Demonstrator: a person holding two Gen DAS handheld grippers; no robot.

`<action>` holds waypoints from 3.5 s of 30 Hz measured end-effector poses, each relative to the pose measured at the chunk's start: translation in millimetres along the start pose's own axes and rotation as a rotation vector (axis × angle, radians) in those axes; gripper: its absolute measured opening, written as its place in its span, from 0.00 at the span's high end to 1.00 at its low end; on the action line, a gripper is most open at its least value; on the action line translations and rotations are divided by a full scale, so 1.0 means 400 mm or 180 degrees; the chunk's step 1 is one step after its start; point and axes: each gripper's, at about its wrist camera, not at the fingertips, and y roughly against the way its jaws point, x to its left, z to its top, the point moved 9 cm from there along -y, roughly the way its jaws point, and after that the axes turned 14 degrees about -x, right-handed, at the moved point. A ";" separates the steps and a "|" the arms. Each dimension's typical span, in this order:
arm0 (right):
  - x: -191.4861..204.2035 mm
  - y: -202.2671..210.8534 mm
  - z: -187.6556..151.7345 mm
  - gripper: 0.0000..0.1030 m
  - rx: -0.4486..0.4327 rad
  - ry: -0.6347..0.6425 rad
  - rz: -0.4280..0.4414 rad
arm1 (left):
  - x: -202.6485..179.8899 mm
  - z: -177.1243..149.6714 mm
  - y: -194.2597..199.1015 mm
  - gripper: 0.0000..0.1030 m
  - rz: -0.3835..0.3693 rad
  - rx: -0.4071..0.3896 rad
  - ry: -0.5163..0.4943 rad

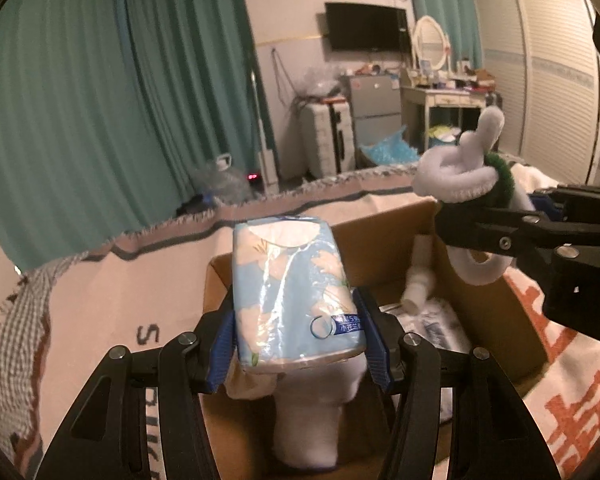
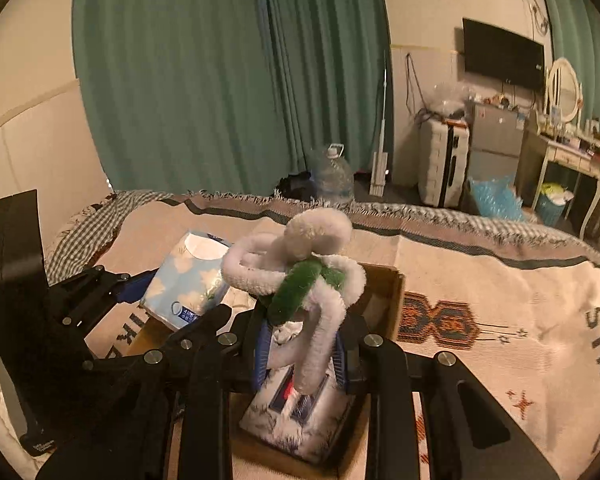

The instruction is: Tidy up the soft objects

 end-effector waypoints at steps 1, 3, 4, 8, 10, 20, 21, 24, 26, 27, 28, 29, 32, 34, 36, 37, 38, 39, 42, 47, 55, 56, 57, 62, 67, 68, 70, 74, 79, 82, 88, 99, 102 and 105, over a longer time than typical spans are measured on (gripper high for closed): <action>-0.002 -0.017 -0.003 0.76 0.0034 -0.0021 0.0018 | 0.004 -0.006 -0.004 0.48 0.0001 0.0034 0.0042; -0.003 -0.052 -0.015 0.74 0.0126 -0.0086 0.0052 | 0.010 -0.016 -0.008 0.47 -0.0014 0.0078 0.0132; -0.001 -0.063 -0.022 0.74 0.0171 -0.0112 0.0071 | 0.011 -0.019 -0.006 0.46 -0.0027 0.0073 0.0149; 0.001 -0.085 -0.030 0.55 0.0193 -0.0076 -0.0044 | 0.007 -0.016 0.006 0.42 -0.0009 0.0061 0.0104; -0.008 -0.085 -0.024 0.35 0.0161 -0.0128 -0.0129 | 0.018 -0.014 0.015 0.18 0.0188 0.0116 0.0040; 0.002 0.160 0.122 0.35 -0.0235 -0.0156 -0.0203 | 0.065 0.165 0.253 0.18 0.0388 -0.0324 0.0100; 0.008 0.202 0.145 0.35 -0.0304 -0.0142 -0.0226 | 0.070 0.200 0.300 0.18 0.0392 -0.0440 0.0097; 0.029 0.339 0.220 0.33 -0.0534 -0.0101 -0.0299 | 0.076 0.279 0.417 0.17 0.0406 -0.0703 0.0110; 0.046 0.426 0.262 0.24 -0.0679 -0.0059 -0.0352 | 0.083 0.319 0.502 0.07 0.0412 -0.0870 0.0163; 0.057 0.475 0.281 0.18 -0.0765 -0.0038 -0.0387 | 0.085 0.336 0.550 0.06 0.0415 -0.0972 0.0212; 0.069 0.529 0.299 0.11 -0.0863 -0.0012 -0.0405 | 0.085 0.348 0.587 0.06 0.0412 -0.1045 0.0241; 0.081 0.568 0.309 0.08 -0.0925 0.0008 -0.0398 | 0.083 0.359 0.620 0.06 0.0400 -0.1107 0.0257; 0.115 0.693 0.334 0.00 -0.1161 0.0043 -0.0403 | 0.081 0.377 0.725 0.06 0.0449 -0.1325 0.0275; 0.137 0.766 0.335 0.00 -0.1289 0.0102 -0.0424 | 0.071 0.373 0.775 0.06 0.0444 -0.1423 0.0256; 0.150 0.839 0.320 0.00 -0.1421 0.0192 -0.0524 | 0.060 0.361 0.814 0.06 0.0452 -0.1507 0.0228; 0.157 0.867 0.307 0.00 -0.1469 0.0221 -0.0552 | 0.054 0.351 0.823 0.06 0.0474 -0.1519 0.0198; 0.160 0.889 0.296 0.00 -0.1505 0.0220 -0.0569 | 0.046 0.334 0.833 0.06 0.0509 -0.1533 0.0145; 0.164 0.911 0.278 0.00 -0.1549 0.0205 -0.0563 | 0.042 0.320 0.836 0.06 0.0543 -0.1554 0.0127; 0.163 0.926 0.222 0.00 -0.1531 0.0191 -0.0511 | 0.029 0.256 0.823 0.06 0.0532 -0.1546 0.0224; 0.133 0.825 0.097 0.00 -0.1265 0.0062 -0.0381 | 0.027 0.136 0.735 0.06 0.0513 -0.1299 0.0366; 0.087 0.664 -0.074 0.00 -0.1089 -0.0032 -0.0449 | 0.042 0.002 0.650 0.06 0.0645 -0.0983 0.0482; 0.086 0.655 -0.079 0.00 -0.1077 -0.0025 -0.0460 | 0.039 -0.002 0.645 0.06 0.0677 -0.0973 0.0430; 0.087 0.645 -0.083 0.00 -0.1058 0.0002 -0.0462 | 0.031 -0.011 0.642 0.06 0.0681 -0.0966 0.0397; 0.089 0.627 -0.087 0.00 -0.1028 -0.0009 -0.0434 | 0.024 -0.021 0.628 0.06 0.0659 -0.0923 0.0377; 0.075 0.624 -0.091 0.00 -0.1037 -0.0043 -0.0510 | 0.032 -0.036 0.622 0.06 0.0604 -0.0859 0.0477; 0.072 0.623 -0.092 0.00 -0.1029 -0.0051 -0.0519 | 0.035 -0.041 0.619 0.06 0.0599 -0.0849 0.0478; 0.069 0.621 -0.092 0.00 -0.1023 -0.0048 -0.0546 | 0.035 -0.048 0.617 0.06 0.0587 -0.0826 0.0452; 0.074 0.616 -0.093 0.00 -0.1008 -0.0041 -0.0539 | 0.041 -0.053 0.618 0.06 0.0570 -0.0812 0.0492; 0.080 0.608 -0.098 0.00 -0.0982 -0.0020 -0.0537 | 0.049 -0.052 0.620 0.06 0.0564 -0.0799 0.0538; 0.081 0.607 -0.099 0.00 -0.0979 -0.0017 -0.0529 | 0.045 -0.051 0.624 0.06 0.0565 -0.0804 0.0488; 0.088 0.598 -0.109 0.00 -0.0957 0.0008 -0.0509 | 0.033 -0.046 0.632 0.06 0.0525 -0.0823 0.0499; 0.093 0.594 -0.118 0.00 -0.0931 0.0055 -0.0528 | 0.037 -0.041 0.642 0.06 0.0496 -0.0848 0.0545; 0.094 0.593 -0.119 0.00 -0.0928 0.0062 -0.0527 | 0.038 -0.043 0.643 0.06 0.0491 -0.0846 0.0557; 0.095 0.592 -0.120 0.00 -0.0929 0.0073 -0.0532 | 0.038 -0.043 0.640 0.06 0.0485 -0.0830 0.0555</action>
